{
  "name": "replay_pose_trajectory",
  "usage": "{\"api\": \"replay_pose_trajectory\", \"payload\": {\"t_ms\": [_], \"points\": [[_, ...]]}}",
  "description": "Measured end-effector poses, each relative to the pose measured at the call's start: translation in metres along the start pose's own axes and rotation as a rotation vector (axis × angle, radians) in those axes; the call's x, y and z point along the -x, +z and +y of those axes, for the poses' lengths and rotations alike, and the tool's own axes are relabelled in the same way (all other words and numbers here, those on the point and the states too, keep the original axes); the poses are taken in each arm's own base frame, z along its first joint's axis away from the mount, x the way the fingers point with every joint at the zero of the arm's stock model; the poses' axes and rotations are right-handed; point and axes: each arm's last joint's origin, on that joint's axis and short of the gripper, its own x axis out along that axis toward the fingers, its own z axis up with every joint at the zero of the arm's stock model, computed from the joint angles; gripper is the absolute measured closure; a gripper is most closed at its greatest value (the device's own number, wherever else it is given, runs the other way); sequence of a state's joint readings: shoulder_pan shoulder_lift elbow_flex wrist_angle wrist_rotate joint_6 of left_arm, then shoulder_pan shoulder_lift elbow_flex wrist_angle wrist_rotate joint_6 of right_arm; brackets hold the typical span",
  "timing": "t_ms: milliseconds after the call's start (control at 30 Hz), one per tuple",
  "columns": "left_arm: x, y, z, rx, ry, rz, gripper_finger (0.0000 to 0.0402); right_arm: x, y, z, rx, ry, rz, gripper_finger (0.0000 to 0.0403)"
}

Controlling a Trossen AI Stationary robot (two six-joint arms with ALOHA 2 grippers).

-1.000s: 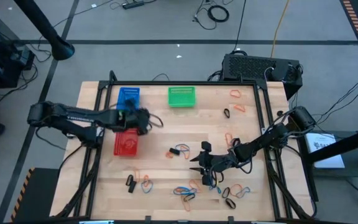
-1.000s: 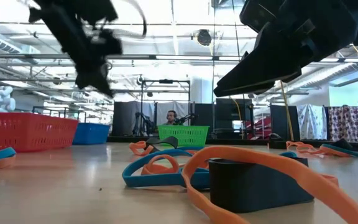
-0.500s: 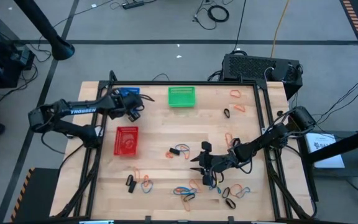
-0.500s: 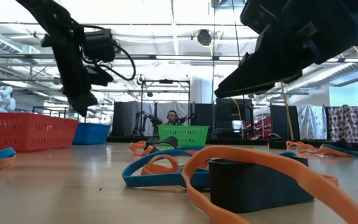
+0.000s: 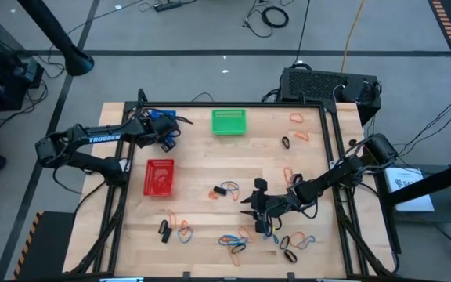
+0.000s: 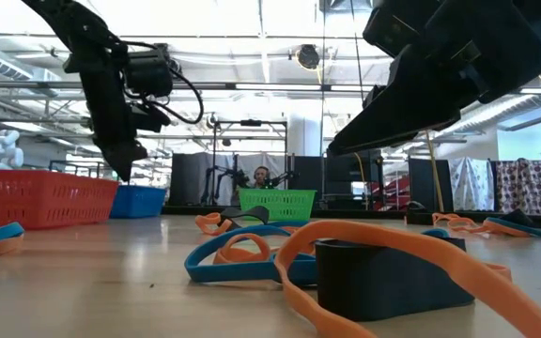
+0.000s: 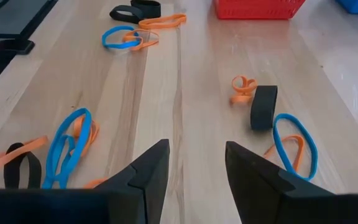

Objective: Sort rubber bands into baskets
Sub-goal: Put the blue rubber band into the blue bin

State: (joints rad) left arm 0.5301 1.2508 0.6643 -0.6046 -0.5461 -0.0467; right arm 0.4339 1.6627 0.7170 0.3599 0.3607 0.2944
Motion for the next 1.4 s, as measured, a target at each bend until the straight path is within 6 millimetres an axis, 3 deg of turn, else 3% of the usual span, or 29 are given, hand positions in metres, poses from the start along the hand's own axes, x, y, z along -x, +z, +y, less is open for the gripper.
{"api": "replay_pose_trajectory", "payload": {"t_ms": [200,333,500,633,800,900,1000,1200,1333,1400], "points": [[0.004,0.004,0.003,0.003,0.023,-0.001,0.0243,0.0,0.0,0.0,0.0,0.0,0.0,0.0252],[0.02,0.016,0.009,0.037,-0.05,-0.029,0.0241,0.0,0.0,0.0,0.012,0.0,-0.001,0.0252],[0.058,0.034,0.007,0.036,-0.417,-0.152,0.0241,0.0,0.0,0.0,0.021,0.001,-0.002,0.0252],[0.092,0.04,-0.011,0.007,-0.792,-0.286,0.0241,0.0,0.0,0.0,0.021,0.001,-0.003,0.0252],[0.129,0.037,-0.055,-0.123,-0.964,-0.444,0.0242,0.0,0.0,0.0,0.019,0.001,-0.003,0.0252],[0.144,0.032,-0.094,-0.194,-0.937,-0.554,0.0242,0.0,0.0,0.0,0.023,0.001,-0.002,0.0252],[0.144,0.026,-0.136,-0.252,-0.863,-0.674,0.0242,0.0,0.0,0.0,0.025,0.0,-0.002,0.0252],[0.105,0.022,-0.206,-0.322,-0.742,-0.713,0.0242,0.0,0.0,0.0,0.027,0.0,0.0,0.0252],[0.076,0.025,-0.232,-0.327,-0.722,-0.688,0.0242,0.0,-0.003,-0.001,0.037,-0.007,0.027,0.0252],[0.071,0.027,-0.241,-0.346,-0.792,-0.682,0.0242,0.0,-0.007,-0.001,0.049,0.011,0.07,0.0252]]}}
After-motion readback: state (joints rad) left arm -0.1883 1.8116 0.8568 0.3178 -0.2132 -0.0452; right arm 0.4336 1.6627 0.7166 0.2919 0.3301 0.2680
